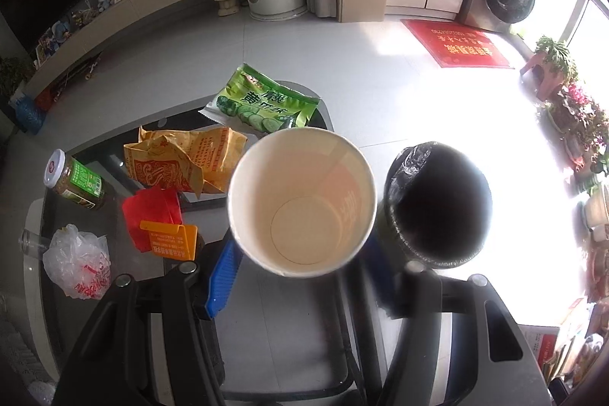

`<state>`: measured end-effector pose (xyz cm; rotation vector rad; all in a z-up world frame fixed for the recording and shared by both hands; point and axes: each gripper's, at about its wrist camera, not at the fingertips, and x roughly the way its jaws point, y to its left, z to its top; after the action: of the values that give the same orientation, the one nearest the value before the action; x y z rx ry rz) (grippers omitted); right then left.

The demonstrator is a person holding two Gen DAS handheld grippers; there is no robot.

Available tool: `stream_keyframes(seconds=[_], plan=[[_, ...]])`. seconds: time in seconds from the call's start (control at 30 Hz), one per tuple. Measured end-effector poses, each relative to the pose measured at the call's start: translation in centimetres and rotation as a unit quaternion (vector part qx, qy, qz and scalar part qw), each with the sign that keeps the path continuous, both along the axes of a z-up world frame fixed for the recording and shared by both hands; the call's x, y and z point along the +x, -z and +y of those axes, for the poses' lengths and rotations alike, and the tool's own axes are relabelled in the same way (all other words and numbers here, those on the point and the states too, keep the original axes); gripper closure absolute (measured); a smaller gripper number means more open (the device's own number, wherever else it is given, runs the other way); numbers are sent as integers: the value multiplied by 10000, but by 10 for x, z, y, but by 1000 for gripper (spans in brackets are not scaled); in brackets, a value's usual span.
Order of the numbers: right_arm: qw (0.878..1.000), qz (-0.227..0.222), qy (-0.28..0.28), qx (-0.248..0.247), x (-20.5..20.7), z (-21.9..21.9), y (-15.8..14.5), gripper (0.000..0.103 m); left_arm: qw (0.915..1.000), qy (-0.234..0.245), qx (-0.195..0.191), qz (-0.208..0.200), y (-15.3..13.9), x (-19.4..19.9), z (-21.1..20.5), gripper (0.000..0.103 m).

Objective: Collect trash
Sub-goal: 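Lift the paper cup with the left gripper and carry it to the bin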

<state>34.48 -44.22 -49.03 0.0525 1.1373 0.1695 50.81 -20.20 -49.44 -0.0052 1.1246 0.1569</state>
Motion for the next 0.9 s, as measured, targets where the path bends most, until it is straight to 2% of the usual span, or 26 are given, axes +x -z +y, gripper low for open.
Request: stream_keyframes(seconds=[0.33, 0.9], plan=[[9990, -1, 442, 39, -4, -31, 2, 19, 9983, 585, -70, 31, 3, 18, -65, 44], [9948, 90, 1011, 43, -6, -81, 13, 19, 9937, 1101, -150, 170, 25, 46, -144, 44]])
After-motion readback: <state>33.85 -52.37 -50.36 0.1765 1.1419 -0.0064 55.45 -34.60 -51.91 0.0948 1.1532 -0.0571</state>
